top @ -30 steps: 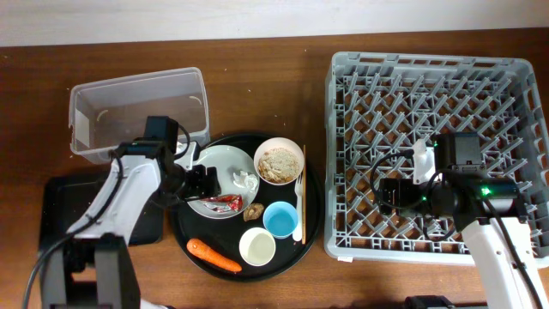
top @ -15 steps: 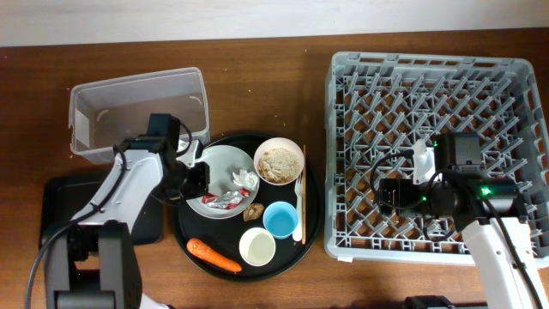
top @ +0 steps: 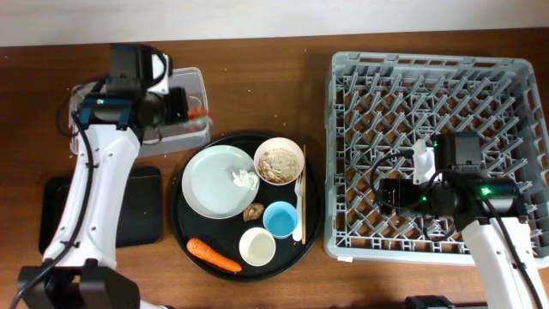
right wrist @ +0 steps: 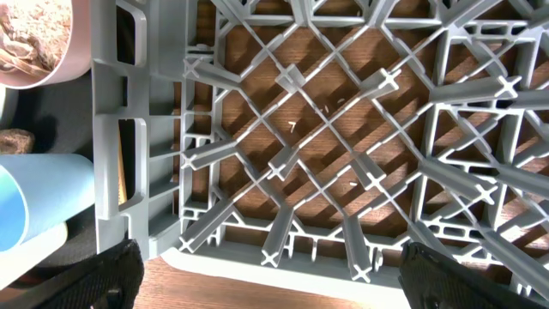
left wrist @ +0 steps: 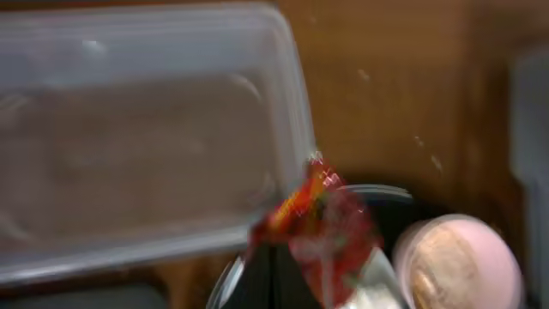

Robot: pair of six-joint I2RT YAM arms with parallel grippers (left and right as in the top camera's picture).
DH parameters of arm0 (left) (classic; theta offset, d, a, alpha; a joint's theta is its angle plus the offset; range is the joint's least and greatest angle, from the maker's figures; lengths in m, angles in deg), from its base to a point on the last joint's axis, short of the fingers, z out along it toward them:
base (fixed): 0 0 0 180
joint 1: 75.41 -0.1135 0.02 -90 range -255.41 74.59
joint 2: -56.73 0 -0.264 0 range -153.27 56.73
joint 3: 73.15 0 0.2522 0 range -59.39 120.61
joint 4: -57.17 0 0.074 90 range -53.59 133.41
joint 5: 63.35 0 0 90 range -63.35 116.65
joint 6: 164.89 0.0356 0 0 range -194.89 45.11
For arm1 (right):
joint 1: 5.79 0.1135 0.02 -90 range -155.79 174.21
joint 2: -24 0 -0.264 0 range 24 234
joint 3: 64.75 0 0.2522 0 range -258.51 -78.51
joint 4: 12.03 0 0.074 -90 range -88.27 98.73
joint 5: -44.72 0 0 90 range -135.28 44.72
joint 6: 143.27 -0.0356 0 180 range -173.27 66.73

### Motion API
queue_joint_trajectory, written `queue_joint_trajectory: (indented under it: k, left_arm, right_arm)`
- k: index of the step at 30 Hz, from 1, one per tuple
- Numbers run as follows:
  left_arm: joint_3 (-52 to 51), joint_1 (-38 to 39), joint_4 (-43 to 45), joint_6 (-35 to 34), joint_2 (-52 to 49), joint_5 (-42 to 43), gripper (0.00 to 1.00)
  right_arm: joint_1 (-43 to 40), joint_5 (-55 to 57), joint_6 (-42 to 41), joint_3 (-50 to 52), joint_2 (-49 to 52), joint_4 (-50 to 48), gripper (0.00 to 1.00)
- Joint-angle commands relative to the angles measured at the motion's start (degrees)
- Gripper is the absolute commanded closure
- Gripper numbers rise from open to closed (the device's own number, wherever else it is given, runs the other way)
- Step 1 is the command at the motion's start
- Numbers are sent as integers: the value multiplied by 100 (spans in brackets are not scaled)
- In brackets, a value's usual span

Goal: Sort waste into correct bins and load items into the dishwasher rack

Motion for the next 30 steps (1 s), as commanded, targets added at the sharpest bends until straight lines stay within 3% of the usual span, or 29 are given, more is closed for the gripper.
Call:
queue_joint_trajectory:
  k: [1, 2, 4, 6, 7, 8, 11, 16, 21, 29, 30]
  left_arm:
    - [35, -22, 555, 28, -160, -1394, 99]
    - [35, -22, 719, 28, -256, -1451, 99]
    - [35, -20, 918, 28, -428, -1453, 81]
    - [37, -20, 992, 28, -570, -1449, 43]
    - [37, -20, 999, 26, -592, -1447, 18]
    - [37, -20, 997, 28, -595, -1421, 7]
    - [48, -7, 785, 28, -514, -881, 5]
    - [33, 223, -417, 28, -417, 1342, 7]
    - [-415, 841, -1056, 26, -494, 1412, 8]
    - [-1530, 1513, -334, 26, -498, 1394, 11]
    - [-1698, 1547, -188, 24, -507, 1360, 18]
  right_arm:
    - [-35, 57, -42, -105, -13, 0, 2]
    - [-35, 57, -42, -105, -13, 0, 1]
    - [-35, 55, -42, -105, -13, 0, 2]
    - [-35, 55, -44, -105, -13, 2, 2]
    - [-35, 55, -42, -105, -13, 2, 2]
    - [-35, 55, -42, -105, -13, 0, 2]
    - [-35, 57, -42, -105, -13, 0, 2]
    - [-35, 55, -42, -105, -13, -2, 2]
    - [-35, 55, -44, -105, -13, 2, 2]
    - [-35, 52, -44, -105, -13, 2, 2]
    - [-35, 52, -42, -105, -13, 2, 2]
